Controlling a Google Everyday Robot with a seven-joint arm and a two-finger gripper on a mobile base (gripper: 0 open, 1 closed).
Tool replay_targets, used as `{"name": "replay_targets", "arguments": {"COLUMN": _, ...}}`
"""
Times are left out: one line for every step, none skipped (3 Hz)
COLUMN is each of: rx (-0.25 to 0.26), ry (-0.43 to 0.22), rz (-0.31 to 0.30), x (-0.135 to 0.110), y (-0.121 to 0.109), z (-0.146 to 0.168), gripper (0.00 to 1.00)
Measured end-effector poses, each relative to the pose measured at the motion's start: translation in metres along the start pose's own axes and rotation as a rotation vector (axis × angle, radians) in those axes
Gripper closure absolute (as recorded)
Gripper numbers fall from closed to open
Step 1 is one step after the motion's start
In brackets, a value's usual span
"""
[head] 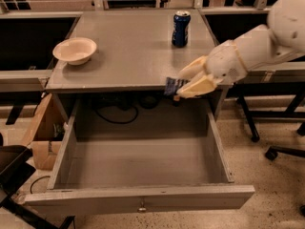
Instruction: Place rxbar blueberry into top drawer
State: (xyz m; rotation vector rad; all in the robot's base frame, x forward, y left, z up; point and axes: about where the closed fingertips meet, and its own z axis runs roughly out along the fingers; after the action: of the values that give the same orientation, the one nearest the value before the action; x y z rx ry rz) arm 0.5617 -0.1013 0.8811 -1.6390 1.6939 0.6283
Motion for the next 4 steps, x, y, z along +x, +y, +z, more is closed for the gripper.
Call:
{"name": "replay_targets", "arguments": {"rx": -0.037, "ry": 0.062, "rz": -0.037, "x": 0.019, "y": 0.025, "z": 0.053, "gripper": 1.00}}
{"name": "replay_targets", "arguments": {"rx": -0.065, "ry": 0.138, "rz": -0.100, "x": 0.049, "y": 0.049, "z": 0.116, "gripper": 1.00}}
{"name": "replay_targets", "arguments": {"rx": -0.090, "ry": 0.142, "rz": -0.120, "x": 0.091, "y": 0.054, "z": 0.165, "gripper": 1.00}}
{"name": "replay_targets", "arguments": {"rx": -0.098, "ry": 0.119, "rz": -0.096, "x": 0.116, "y": 0.049, "z": 0.185, "gripper": 1.00}}
